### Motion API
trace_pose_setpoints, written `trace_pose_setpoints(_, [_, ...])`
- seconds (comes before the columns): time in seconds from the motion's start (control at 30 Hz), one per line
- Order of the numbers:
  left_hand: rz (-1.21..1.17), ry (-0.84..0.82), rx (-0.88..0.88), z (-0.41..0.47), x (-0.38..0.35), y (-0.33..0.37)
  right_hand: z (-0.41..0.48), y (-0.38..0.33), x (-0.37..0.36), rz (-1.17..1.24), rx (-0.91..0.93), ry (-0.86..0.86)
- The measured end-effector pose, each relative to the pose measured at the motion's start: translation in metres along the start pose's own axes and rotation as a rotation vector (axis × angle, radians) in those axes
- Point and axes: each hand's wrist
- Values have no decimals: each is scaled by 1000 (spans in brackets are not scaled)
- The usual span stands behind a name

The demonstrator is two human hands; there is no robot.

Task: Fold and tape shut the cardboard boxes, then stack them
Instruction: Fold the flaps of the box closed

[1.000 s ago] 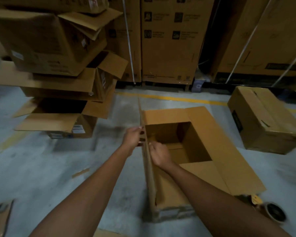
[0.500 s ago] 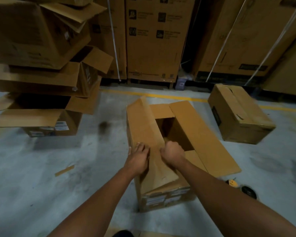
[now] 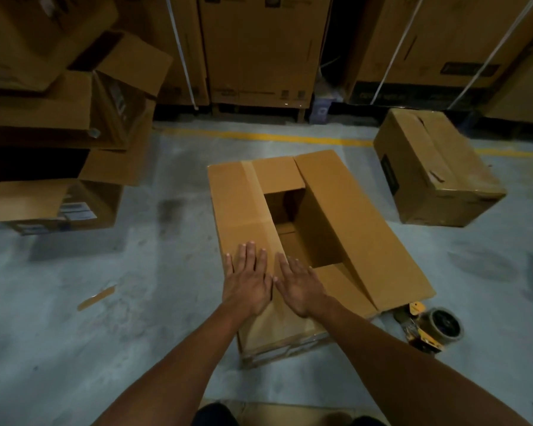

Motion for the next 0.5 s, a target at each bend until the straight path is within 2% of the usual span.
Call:
trace_pose_setpoints(0.2, [-119, 48, 28, 14, 19, 25, -14, 18, 16, 191, -8, 149])
trace_pose_setpoints(0.5, [-170, 90, -46, 37, 39, 102, -38, 112, 55, 199, -205, 282])
Point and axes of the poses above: each hand's wrist, its own z-axis towards the middle knuckle, its own x-axis out of the back of the hand, y = z × x, and after that the axes turned 11 degrees about -x, right-handed
